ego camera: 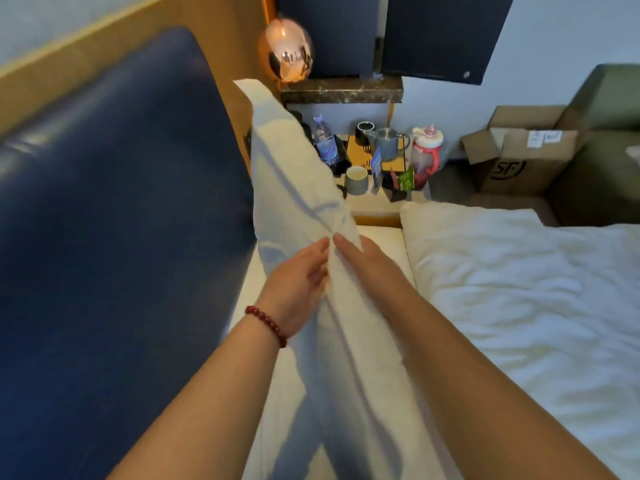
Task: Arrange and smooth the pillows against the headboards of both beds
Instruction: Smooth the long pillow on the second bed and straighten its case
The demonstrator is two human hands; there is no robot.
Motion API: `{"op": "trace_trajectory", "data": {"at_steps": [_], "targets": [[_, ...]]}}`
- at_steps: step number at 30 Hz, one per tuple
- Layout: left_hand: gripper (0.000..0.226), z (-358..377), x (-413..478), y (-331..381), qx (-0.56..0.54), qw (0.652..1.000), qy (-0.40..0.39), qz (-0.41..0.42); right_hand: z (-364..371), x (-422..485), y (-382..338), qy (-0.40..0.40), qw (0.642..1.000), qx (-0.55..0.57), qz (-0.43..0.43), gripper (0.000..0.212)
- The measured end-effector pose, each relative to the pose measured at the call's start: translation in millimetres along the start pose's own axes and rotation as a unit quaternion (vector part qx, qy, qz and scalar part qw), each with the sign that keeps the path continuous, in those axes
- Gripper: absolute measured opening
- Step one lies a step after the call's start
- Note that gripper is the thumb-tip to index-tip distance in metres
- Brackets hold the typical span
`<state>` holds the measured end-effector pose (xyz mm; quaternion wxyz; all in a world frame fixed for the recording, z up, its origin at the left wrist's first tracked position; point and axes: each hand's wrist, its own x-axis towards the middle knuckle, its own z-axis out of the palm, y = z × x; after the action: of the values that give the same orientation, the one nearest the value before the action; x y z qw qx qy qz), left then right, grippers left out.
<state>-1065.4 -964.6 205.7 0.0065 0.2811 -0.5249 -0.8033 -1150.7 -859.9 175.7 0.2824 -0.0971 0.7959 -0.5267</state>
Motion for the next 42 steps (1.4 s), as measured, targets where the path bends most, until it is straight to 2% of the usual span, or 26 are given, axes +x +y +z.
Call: {"op": "trace_trajectory", "data": {"at_steps": [2, 5, 10, 13, 15, 17, 20, 25, 30, 32, 33, 36, 42], "targets": [[0.038, 14, 11, -21, -0.032, 0.999, -0.017, -0.018, -16, 5, 11, 0.053, 0.996, -0.065, 0.011, 0.098], [0.037, 23, 26, -44, -0.063, 0.998, -0.009, -0.023, -45, 15, 23, 0.081, 0.988, -0.121, 0.044, 0.093], [0.038, -6, 64, -85, 0.031, 0.995, 0.092, -0.038, -76, 32, 55, 0.1, 0.977, -0.179, 0.054, 0.08], [0.045, -35, 86, -110, 0.137, 0.979, 0.134, -0.07, -83, 42, 73, 0.123, 0.973, -0.192, 0.035, 0.085], [0.044, -53, 100, -129, 0.147, 0.974, 0.146, -0.091, -84, 49, 87, 0.122, 0.975, -0.181, 0.05, 0.101], [0.078, -73, 121, -152, 0.128, 0.972, 0.167, -0.108, -85, 55, 102, 0.126, 0.974, -0.181, 0.057, 0.108], [0.123, -95, 148, -185, 0.086, 0.969, 0.174, -0.152, -86, 58, 126, 0.144, 0.967, -0.2, 0.07, 0.105], [0.136, -106, 164, -194, 0.043, 0.967, 0.165, -0.189, -94, 67, 148, 0.143, 0.968, -0.198, 0.062, 0.096], [0.123, -97, 147, -169, -0.013, 0.972, 0.126, -0.198, -101, 48, 157, 0.141, 0.978, -0.15, 0.044, 0.073], [0.13, -95, 131, -161, 0.006, 0.97, 0.158, -0.185, -101, 33, 165, 0.131, 0.985, -0.101, 0.044, 0.064], [0.127, -95, 122, -157, 0.019, 0.969, 0.178, -0.17, -98, 24, 167, 0.124, 0.988, -0.078, 0.047, 0.06], [0.091, -96, 90, -146, 0.016, 0.969, 0.215, -0.119, -88, 12, 166, 0.108, 0.992, -0.026, 0.054, 0.043], [0.046, -91, 35, -106, 0.01, 0.955, 0.295, 0.011, -87, 13, 123, 0.091, 0.995, 0.014, 0.022, 0.031]]}}
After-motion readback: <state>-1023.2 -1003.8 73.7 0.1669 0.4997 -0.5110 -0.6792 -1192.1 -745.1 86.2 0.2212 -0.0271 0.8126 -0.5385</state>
